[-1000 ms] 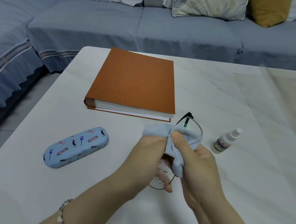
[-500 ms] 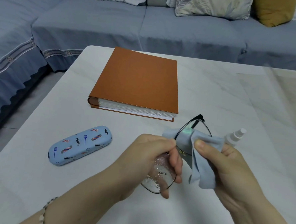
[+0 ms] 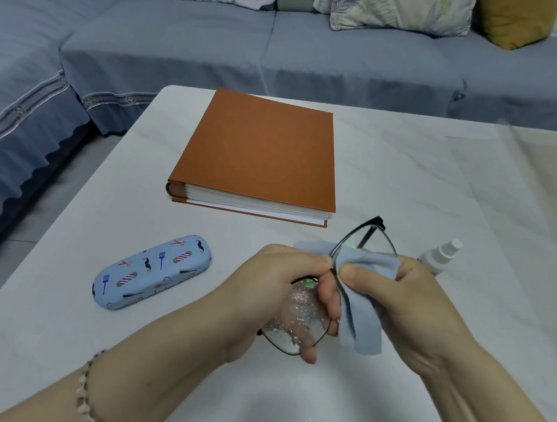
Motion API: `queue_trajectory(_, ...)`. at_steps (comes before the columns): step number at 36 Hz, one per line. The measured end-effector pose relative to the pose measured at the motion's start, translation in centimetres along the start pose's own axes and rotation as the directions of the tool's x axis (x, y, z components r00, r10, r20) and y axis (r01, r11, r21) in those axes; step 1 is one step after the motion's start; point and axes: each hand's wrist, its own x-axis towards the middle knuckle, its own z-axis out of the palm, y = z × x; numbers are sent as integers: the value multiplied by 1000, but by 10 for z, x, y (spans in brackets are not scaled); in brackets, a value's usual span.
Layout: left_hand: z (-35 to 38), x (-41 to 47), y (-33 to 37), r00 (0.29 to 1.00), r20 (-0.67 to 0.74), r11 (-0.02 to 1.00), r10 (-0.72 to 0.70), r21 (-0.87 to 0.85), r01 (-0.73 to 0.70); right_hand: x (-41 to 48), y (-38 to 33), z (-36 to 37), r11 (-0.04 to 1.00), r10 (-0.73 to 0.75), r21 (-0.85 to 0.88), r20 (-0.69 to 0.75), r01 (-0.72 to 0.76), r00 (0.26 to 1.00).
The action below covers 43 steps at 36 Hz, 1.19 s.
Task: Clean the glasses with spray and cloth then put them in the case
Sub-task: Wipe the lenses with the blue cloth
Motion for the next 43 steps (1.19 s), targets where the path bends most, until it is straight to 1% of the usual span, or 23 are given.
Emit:
queue_trajectory(2,-3,-1,0,1000,7,1000,0,-7,0,-1,-1,-4,1000,11,3,25,-12,1000)
queue_trajectory(7,-7,-8,-2,1000,5,1000,-8,-19,8,1,6,-15,990,14,-137,-71,-24,997)
queue_trajectory(10,-7,-8,-5,1000,-14,999,-4,-42,4,0,9,-14,994,27,-98,-113,-38,993)
queue_trajectory(15,0,-3,-9,999,-39,998,0,-59,-2,-2,7,4,998,-21,-61,-41,19,999)
queue_trajectory(18,2,0,-9,998,-63,997,4,-76,-9,-1,8,10,998,-46,-48,-75,43,996)
queue_trajectory(21,-1,1,-9,997,-75,993,-34,-116,25,-1,8,13,994,-91,-71,-94,85,991)
queue_trajectory(26,-6,-2,-9,991,-18,968,-136,-215,129,-2,7,7,987,-136,-93,-62,130,989)
queue_trajectory(30,-6,0,-8,987,20,951,-157,-268,157,-4,10,2,980,-160,-133,-64,150,985)
queue_trajectory(32,-6,0,-7,987,36,948,-154,-277,158,-5,12,0,988,-147,-74,-123,139,982)
queue_trajectory(34,-6,-1,-7,987,45,945,-154,-286,161,-3,15,-5,995,-100,-16,-240,99,966)
queue_trajectory(36,-6,-1,-9,988,26,945,-151,-289,152,-2,14,-8,997,-32,56,-308,52,951)
queue_trajectory(39,-3,-1,-12,993,-28,956,-115,-274,103,1,9,-4,983,56,185,-335,7,940)
queue_trajectory(43,12,-2,-18,998,-50,968,-43,-250,30,6,8,-1,923,68,374,-377,85,924)
